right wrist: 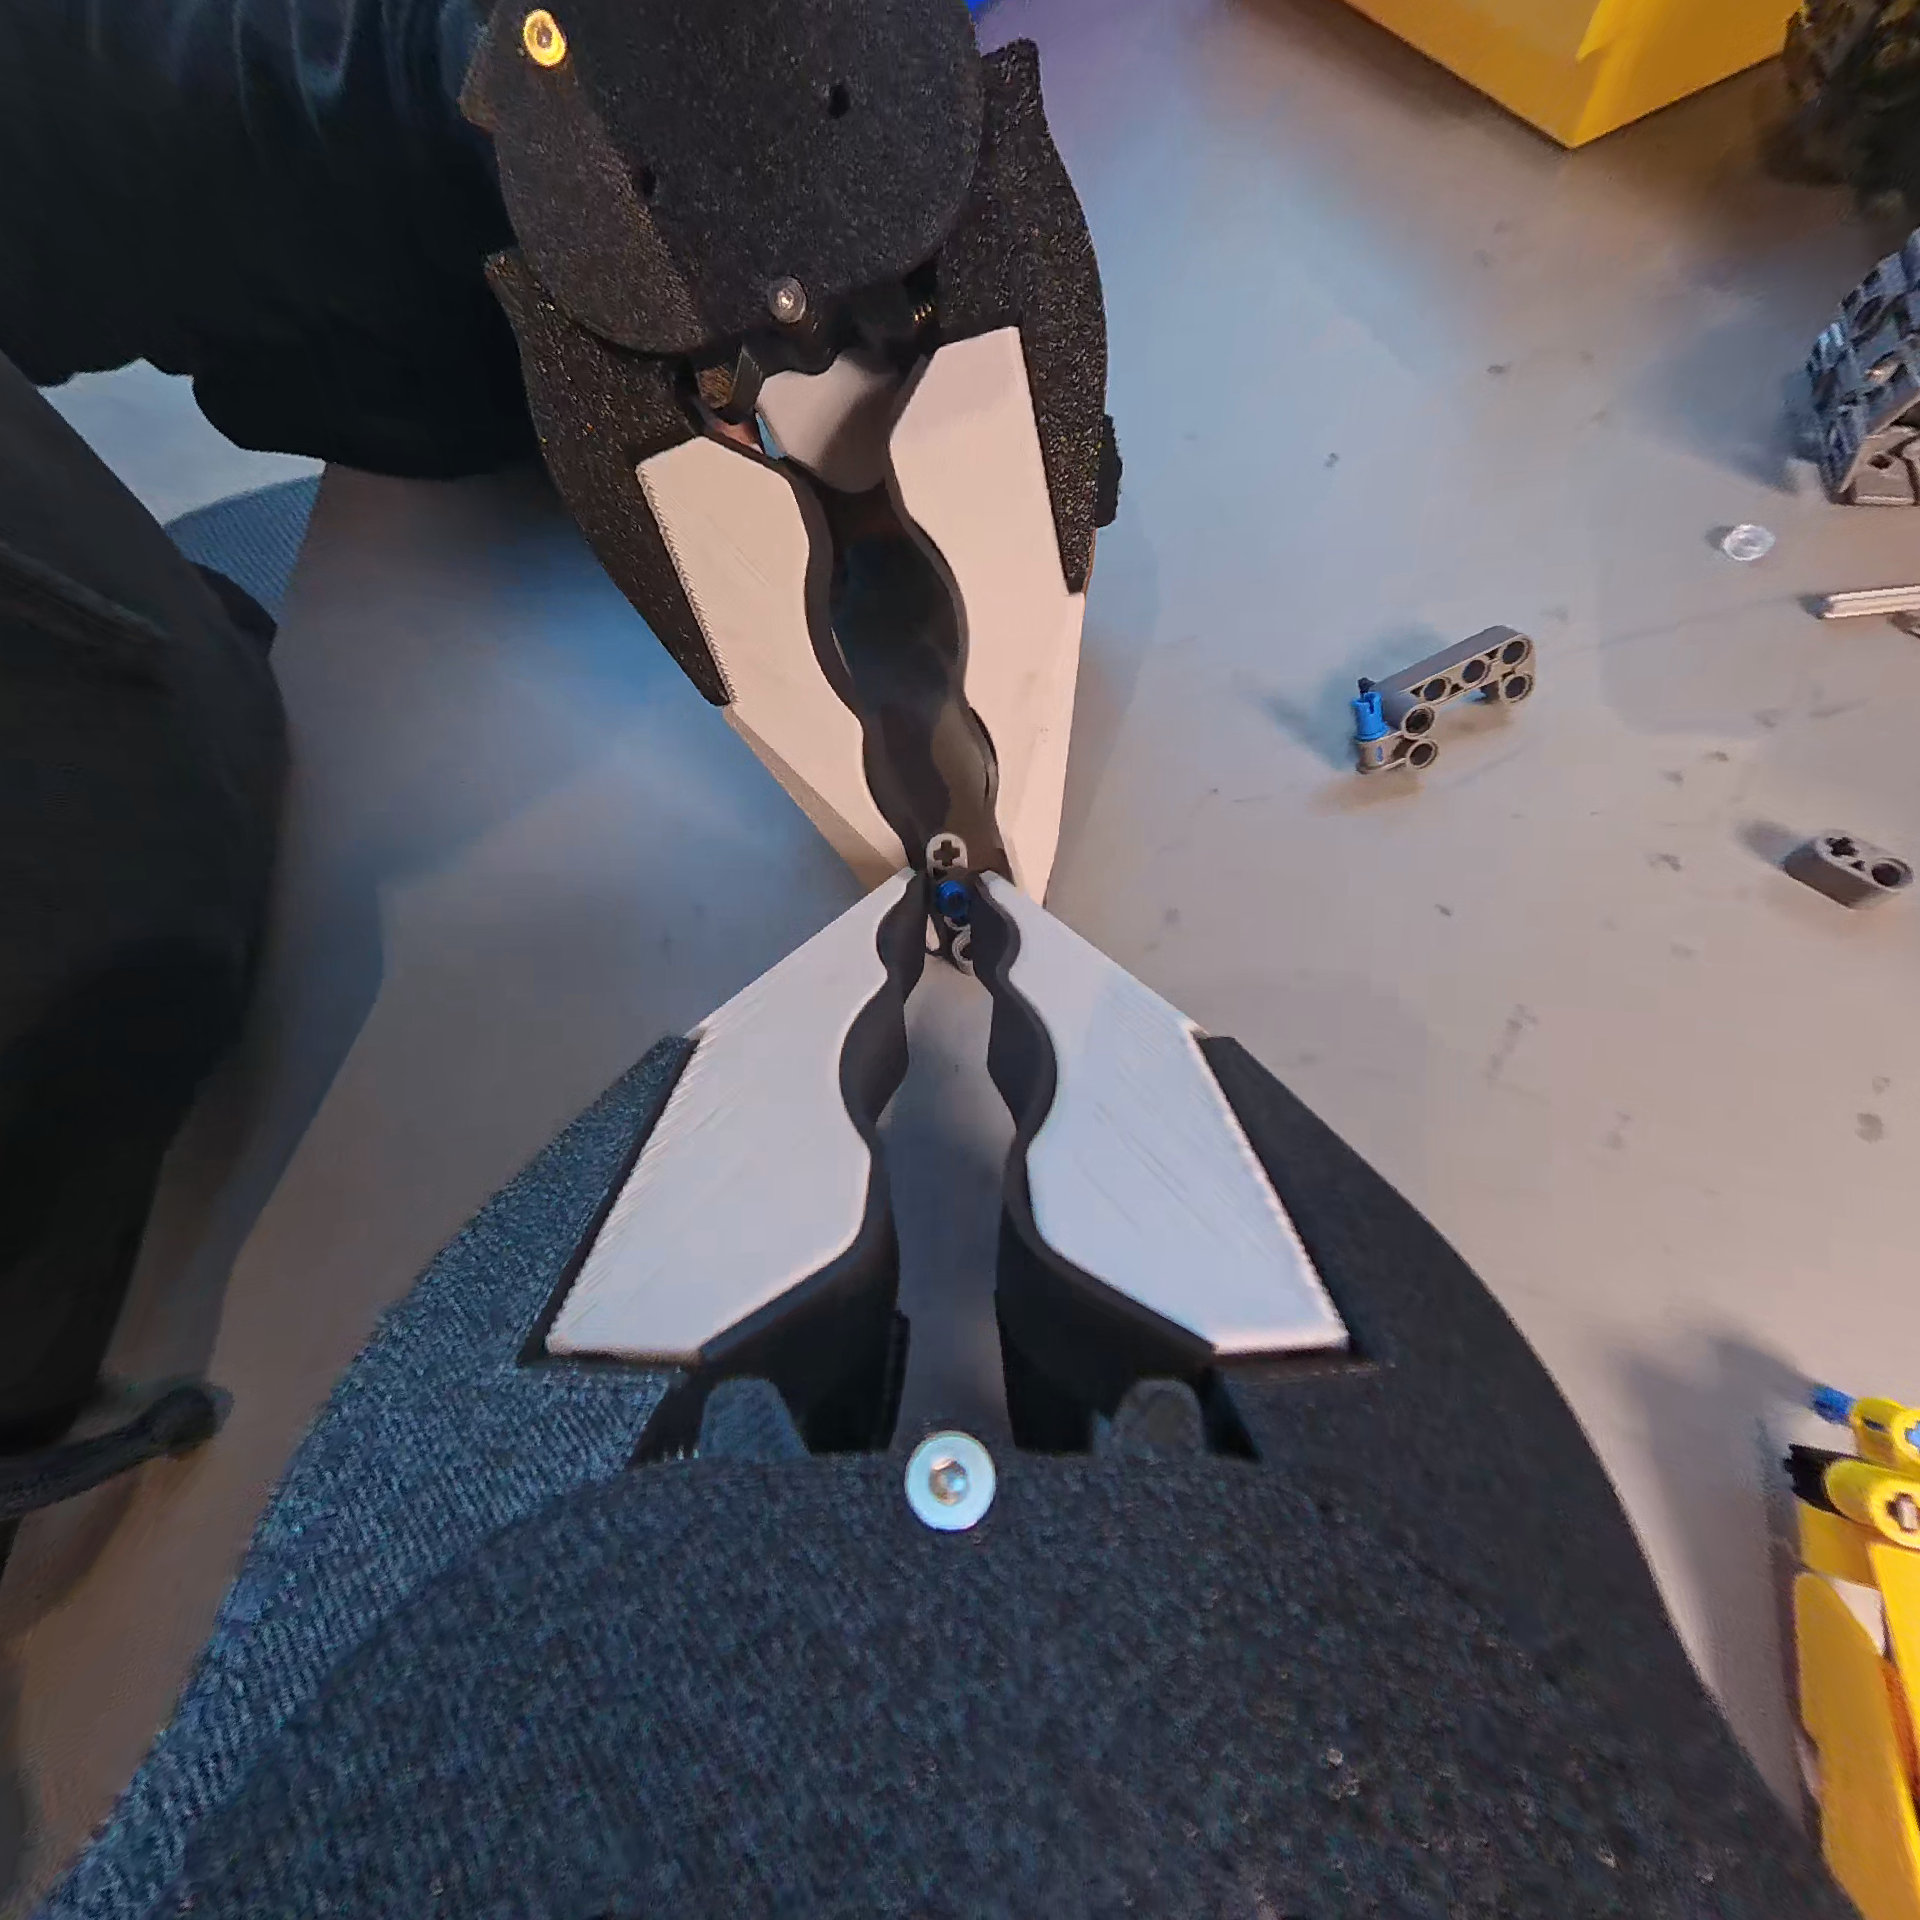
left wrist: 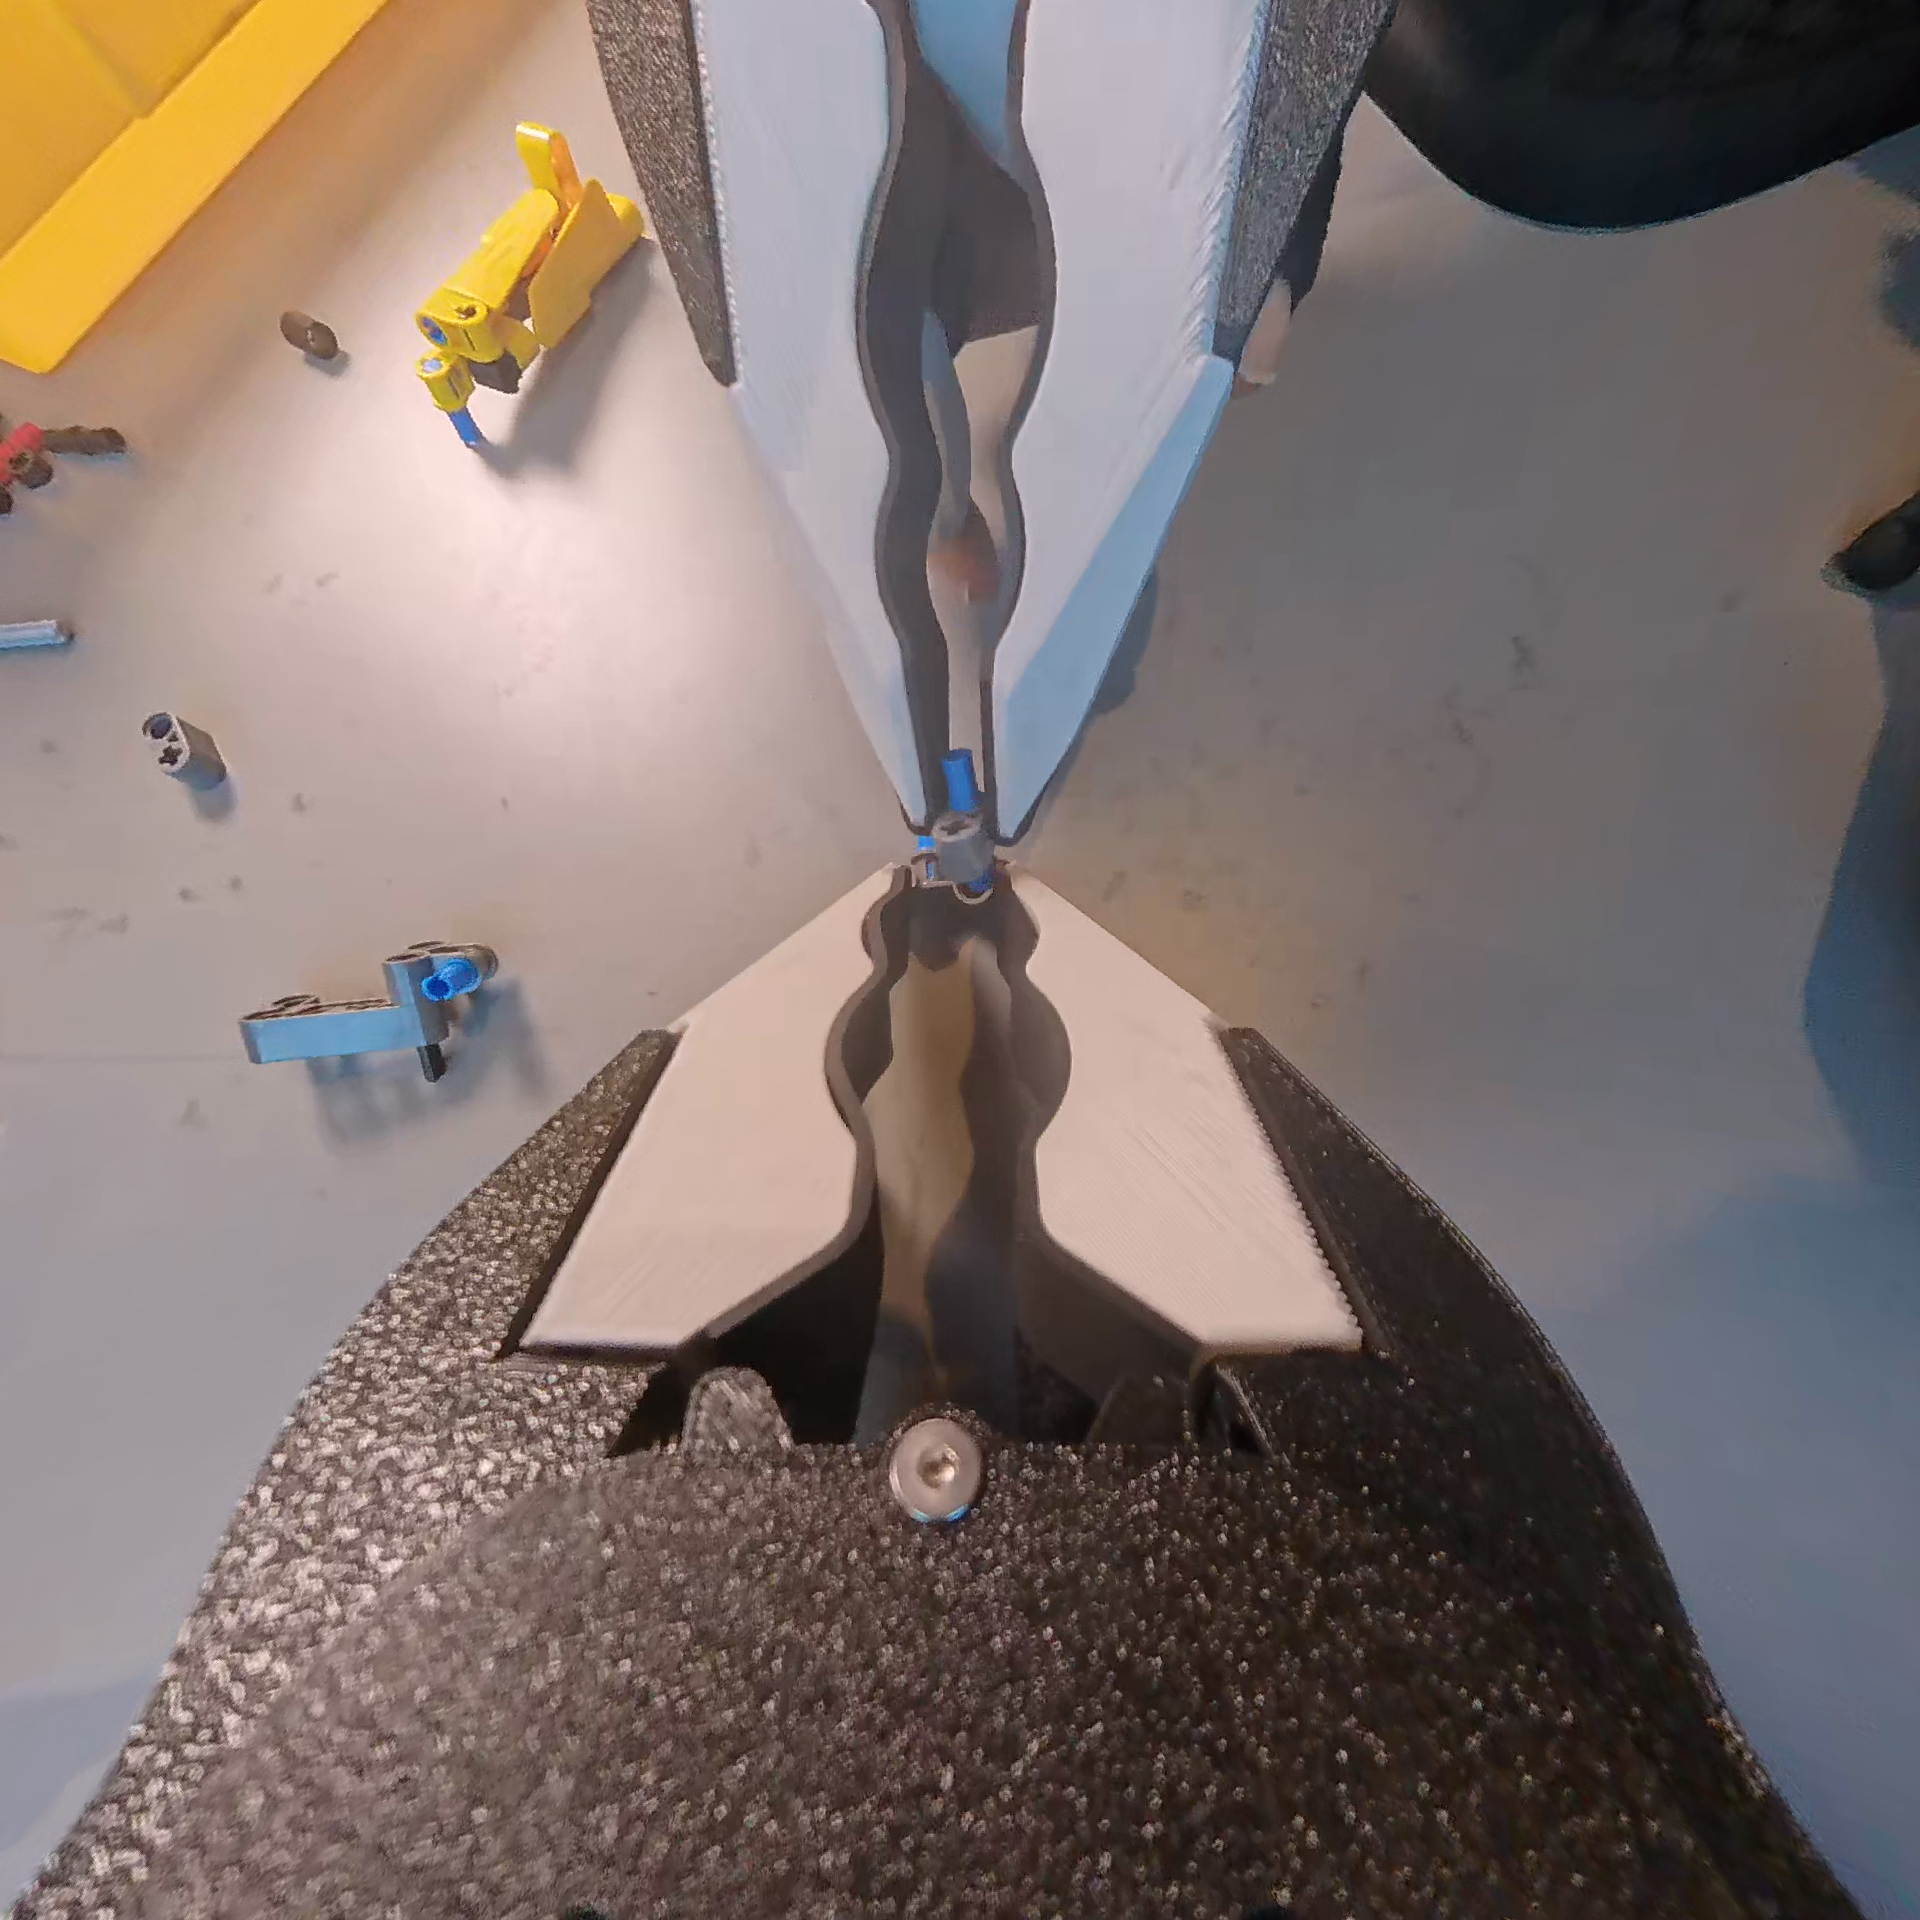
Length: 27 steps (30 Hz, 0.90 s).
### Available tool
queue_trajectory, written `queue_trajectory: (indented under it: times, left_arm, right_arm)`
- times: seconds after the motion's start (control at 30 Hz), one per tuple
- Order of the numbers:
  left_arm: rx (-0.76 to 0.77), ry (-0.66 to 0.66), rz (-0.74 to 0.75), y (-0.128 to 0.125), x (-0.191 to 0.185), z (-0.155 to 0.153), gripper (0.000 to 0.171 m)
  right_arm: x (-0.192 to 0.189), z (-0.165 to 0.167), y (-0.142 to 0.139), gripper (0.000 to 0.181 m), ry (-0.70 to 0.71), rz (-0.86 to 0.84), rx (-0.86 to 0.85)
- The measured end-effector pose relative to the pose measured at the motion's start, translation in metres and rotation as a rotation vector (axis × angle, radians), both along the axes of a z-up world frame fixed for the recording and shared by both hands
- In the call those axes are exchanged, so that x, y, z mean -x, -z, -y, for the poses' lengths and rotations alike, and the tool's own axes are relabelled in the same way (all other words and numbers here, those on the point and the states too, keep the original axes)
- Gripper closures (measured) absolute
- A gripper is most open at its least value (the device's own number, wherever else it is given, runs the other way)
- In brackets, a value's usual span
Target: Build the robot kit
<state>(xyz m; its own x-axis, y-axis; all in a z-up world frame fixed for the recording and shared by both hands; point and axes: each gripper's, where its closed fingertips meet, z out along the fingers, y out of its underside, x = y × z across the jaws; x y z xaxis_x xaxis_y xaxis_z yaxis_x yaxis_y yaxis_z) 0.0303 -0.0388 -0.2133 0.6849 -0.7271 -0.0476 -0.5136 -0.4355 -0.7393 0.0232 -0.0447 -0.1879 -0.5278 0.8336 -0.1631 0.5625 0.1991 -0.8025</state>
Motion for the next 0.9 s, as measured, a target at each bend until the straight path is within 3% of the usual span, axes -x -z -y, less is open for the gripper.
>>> queue_trajectory:
  times: [0.9]
  left_arm:
    - [-0.007,0.006,-0.007,0.0003,0.0007,0.0036,0.156]
  right_arm:
    - [-0.0013,0.0000,0.0068,0.174,-0.003,0.025,-0.032]
